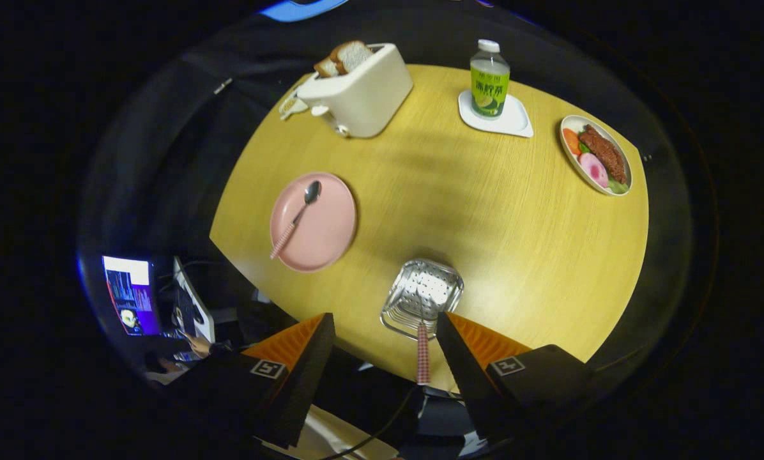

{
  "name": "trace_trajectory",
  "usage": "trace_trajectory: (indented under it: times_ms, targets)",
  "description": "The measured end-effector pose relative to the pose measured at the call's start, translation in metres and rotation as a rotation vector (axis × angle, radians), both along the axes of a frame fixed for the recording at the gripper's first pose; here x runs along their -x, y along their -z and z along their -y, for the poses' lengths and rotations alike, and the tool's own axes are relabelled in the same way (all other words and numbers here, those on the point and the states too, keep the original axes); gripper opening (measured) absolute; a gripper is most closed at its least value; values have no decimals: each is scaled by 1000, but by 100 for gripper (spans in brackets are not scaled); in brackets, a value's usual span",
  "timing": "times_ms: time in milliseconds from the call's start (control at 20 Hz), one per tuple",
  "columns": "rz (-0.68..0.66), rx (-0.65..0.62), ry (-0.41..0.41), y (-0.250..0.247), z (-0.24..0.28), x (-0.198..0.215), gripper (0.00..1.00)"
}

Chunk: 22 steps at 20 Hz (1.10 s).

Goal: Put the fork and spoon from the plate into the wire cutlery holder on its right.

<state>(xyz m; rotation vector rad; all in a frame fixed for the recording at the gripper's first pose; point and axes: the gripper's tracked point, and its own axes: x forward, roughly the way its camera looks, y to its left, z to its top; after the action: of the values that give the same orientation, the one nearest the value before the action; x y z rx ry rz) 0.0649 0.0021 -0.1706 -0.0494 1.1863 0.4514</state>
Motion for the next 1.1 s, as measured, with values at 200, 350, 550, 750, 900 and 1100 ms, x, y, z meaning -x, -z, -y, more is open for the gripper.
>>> trace_trajectory:
  times_ms: [200, 350, 550, 750, 900, 1100]
  targets:
    - [187, -140, 161, -28, -44, -3, 100]
    - [275, -192, 206, -35, -81, -4, 99]
    - [321, -181, 199, -18, -128, 0, 99]
    - [269, -154, 169, 21, -175, 5, 100]
    - [227, -124, 174, 53, -199, -1, 100]
    - [170, -75, 197, 95, -219, -15, 100]
